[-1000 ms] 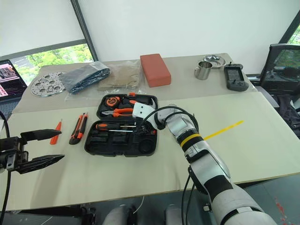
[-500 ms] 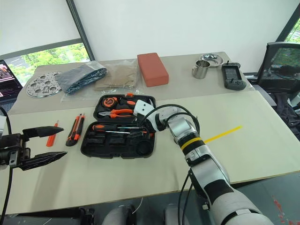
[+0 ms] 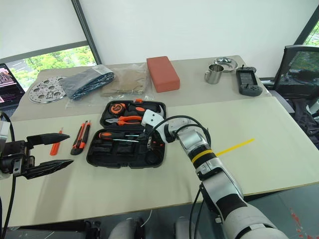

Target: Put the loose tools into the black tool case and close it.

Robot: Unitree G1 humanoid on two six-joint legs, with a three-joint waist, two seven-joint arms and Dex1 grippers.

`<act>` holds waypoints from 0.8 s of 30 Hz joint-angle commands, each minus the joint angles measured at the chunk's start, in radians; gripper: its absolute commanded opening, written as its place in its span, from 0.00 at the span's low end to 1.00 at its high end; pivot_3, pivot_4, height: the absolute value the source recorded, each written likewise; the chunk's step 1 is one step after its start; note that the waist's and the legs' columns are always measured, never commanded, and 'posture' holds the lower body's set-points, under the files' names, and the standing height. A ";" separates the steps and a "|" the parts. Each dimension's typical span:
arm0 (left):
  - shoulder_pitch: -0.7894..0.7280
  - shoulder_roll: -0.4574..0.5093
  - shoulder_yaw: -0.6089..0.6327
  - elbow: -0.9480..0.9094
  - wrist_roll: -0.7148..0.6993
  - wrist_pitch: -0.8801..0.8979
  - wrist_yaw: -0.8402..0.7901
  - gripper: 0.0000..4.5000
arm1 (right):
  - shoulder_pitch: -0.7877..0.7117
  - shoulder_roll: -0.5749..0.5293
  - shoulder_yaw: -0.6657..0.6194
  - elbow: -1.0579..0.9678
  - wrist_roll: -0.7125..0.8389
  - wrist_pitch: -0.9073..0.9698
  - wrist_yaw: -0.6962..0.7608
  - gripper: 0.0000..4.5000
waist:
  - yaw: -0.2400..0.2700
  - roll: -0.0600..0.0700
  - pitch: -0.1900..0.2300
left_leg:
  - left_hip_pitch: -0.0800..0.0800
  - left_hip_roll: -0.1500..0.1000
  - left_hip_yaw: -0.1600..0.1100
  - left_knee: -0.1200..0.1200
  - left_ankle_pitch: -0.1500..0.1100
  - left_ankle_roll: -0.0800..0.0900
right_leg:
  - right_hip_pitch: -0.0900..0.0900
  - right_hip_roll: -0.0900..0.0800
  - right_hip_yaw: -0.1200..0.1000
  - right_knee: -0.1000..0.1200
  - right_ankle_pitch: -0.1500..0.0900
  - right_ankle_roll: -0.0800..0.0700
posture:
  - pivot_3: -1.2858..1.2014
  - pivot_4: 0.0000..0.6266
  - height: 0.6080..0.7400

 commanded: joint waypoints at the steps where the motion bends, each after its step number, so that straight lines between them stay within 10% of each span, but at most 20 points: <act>1: 0.002 0.021 0.033 -0.020 -0.010 0.006 0.006 1.00 | -0.002 -0.002 0.010 0.024 -0.019 -0.021 -0.001 0.01 | 0.000 0.000 0.000 | 0.000 0.000 0.000 0.000 0.000 0.000 | 0.000 0.000 0.000 0.000 0.000 0.000 | 0.52 0.24 1.00; 22: -0.006 -0.075 0.020 0.052 0.097 -0.047 0.190 1.00 | 0.047 -0.028 -0.084 -0.159 0.102 -0.067 0.041 0.01 | 0.004 0.000 0.001 | 0.000 0.000 0.000 0.000 0.000 0.000 | 0.000 0.000 0.000 0.000 0.000 0.000 | 0.52 0.24 1.00; 24: -0.031 -0.121 0.003 0.094 0.162 -0.076 0.302 1.00 | 0.076 -0.058 -0.112 -0.268 0.154 -0.024 0.068 0.13 | 0.006 -0.001 0.001 | 0.000 0.000 0.000 0.000 0.000 0.000 | 0.000 0.000 0.000 0.000 0.000 0.000 | 0.52 0.24 1.00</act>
